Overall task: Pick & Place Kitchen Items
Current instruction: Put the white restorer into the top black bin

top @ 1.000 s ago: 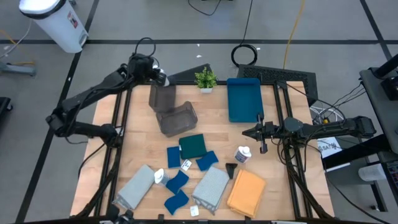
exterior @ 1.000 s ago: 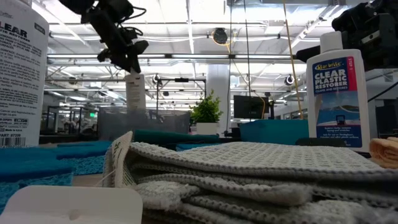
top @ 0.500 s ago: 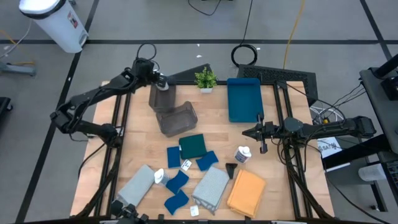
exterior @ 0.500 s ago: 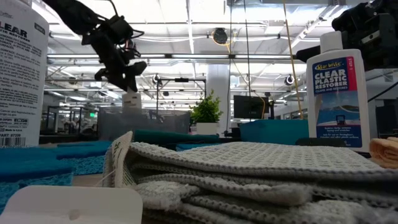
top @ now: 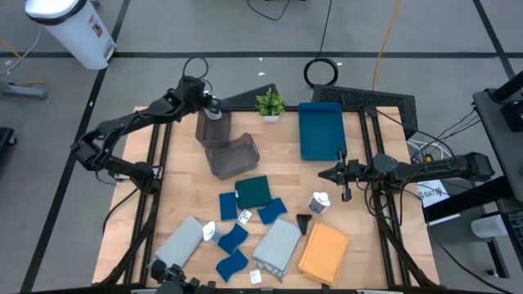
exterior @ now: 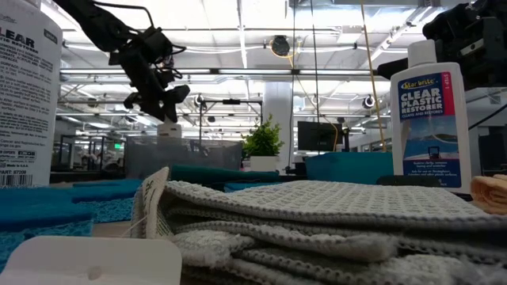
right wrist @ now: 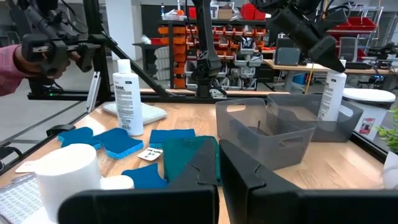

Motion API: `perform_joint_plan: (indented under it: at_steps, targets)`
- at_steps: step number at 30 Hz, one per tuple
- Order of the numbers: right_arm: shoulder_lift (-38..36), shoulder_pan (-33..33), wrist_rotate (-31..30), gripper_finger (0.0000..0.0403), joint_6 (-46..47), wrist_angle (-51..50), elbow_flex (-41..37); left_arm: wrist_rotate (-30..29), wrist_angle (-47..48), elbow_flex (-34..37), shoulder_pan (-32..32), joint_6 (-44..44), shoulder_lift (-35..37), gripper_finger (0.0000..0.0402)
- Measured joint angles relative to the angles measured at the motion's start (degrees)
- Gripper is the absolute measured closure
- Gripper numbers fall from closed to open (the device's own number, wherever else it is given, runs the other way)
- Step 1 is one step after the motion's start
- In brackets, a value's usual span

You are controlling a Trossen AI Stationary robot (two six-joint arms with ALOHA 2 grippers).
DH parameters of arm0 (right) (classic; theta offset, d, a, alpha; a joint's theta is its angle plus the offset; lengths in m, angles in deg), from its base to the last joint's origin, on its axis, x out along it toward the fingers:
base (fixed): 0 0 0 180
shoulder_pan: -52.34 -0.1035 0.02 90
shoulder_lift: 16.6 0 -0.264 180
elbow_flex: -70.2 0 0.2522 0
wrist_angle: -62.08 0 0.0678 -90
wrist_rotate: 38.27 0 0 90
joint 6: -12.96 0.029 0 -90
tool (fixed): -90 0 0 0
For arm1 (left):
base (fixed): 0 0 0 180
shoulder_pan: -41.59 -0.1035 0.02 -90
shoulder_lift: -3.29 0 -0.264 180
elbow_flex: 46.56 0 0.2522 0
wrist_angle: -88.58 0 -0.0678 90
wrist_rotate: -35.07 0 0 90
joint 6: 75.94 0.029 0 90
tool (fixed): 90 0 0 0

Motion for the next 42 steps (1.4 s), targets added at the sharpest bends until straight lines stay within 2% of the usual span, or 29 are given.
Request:
perform_joint_plan:
  at_steps: [4, 9, 23, 28, 35, 42]
  targets:
    - [-0.01, 0.00, 0.01, 0.0403, 0.00, 0.00, -0.01, 0.06, 0.19, 0.00, 0.04, 0.01, -0.02, 0.0214]
    - [-0.02, 0.00, 0.00, 0.0403, 0.00, 0.02, 0.00, 0.06, 0.23, 0.00, 0.04, 0.50, 0.04, 0.0192]
    - [0.00, 0.00, 0.00, 0.0403, 0.00, 0.02, 0.00, 0.30, 0.65, 0.07, 0.17, 3.28, 6.97, 0.0186]
    - [0.00, -0.01, 0.01, 0.0403, 0.00, 0.01, 0.00, 3.94, 1.11, 0.07, 0.20, 3.20, 11.40, 0.0188]
    - [0.00, -0.01, 0.00, 0.0403, 0.00, 0.02, -0.01, 13.96, 1.42, 0.07, 1.05, 3.14, 18.51, 0.0188]
    - [0.00, 0.00, 0.01, 0.0403, 0.00, 0.02, 0.00, 14.84, 2.02, 0.07, 3.97, 3.14, 24.54, 0.0188]
